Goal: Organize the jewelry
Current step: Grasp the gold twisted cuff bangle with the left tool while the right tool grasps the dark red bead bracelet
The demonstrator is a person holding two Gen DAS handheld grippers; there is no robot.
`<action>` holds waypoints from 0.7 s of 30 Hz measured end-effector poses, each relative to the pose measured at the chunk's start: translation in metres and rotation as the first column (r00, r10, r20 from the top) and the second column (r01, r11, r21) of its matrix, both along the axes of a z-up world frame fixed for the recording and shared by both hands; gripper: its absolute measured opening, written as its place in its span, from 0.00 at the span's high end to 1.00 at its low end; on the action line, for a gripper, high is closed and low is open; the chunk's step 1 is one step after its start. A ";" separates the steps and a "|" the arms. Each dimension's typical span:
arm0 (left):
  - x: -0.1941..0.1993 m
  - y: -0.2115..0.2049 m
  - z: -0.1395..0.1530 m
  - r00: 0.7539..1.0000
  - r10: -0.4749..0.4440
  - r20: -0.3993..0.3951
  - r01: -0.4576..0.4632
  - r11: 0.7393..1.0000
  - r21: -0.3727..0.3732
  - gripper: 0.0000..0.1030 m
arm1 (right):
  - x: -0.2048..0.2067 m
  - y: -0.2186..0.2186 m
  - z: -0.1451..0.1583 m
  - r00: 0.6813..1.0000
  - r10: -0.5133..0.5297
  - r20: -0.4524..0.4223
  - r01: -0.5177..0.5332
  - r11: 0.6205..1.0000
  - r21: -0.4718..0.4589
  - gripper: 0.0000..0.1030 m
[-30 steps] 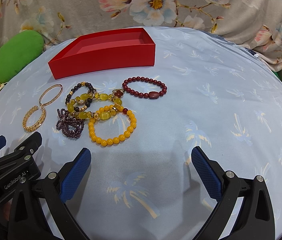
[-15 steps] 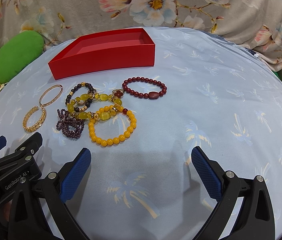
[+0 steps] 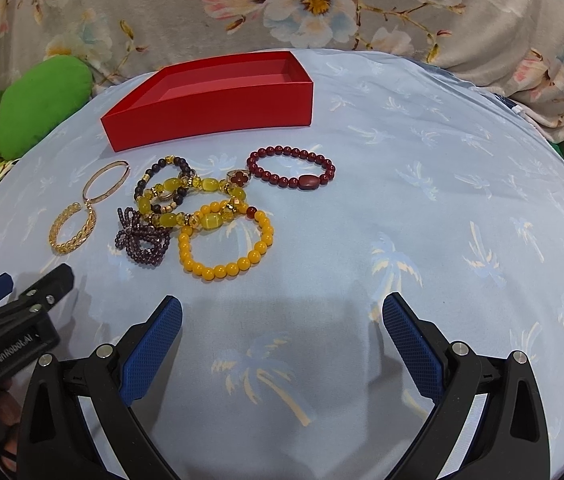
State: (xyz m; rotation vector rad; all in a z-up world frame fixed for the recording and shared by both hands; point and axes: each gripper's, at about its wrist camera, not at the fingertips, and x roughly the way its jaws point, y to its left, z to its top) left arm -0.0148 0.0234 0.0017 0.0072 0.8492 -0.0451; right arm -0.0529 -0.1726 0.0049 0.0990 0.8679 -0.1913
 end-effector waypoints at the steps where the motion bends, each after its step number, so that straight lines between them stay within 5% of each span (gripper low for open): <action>1: 0.000 0.005 0.000 1.000 0.004 -0.002 -0.004 1.000 -0.003 0.07 | 0.001 -0.001 0.000 1.000 -0.001 -0.005 0.001 1.000 0.006 0.06; 10: 0.020 0.037 0.007 0.998 0.053 -0.017 -0.053 0.998 -0.016 0.07 | 0.008 -0.009 0.001 1.000 -0.005 -0.021 0.006 1.000 0.015 0.06; 21: 0.053 0.008 -0.002 0.997 -0.049 -0.053 0.049 0.999 -0.011 0.09 | 0.026 -0.005 0.010 1.000 0.017 -0.010 -0.017 0.999 0.029 0.06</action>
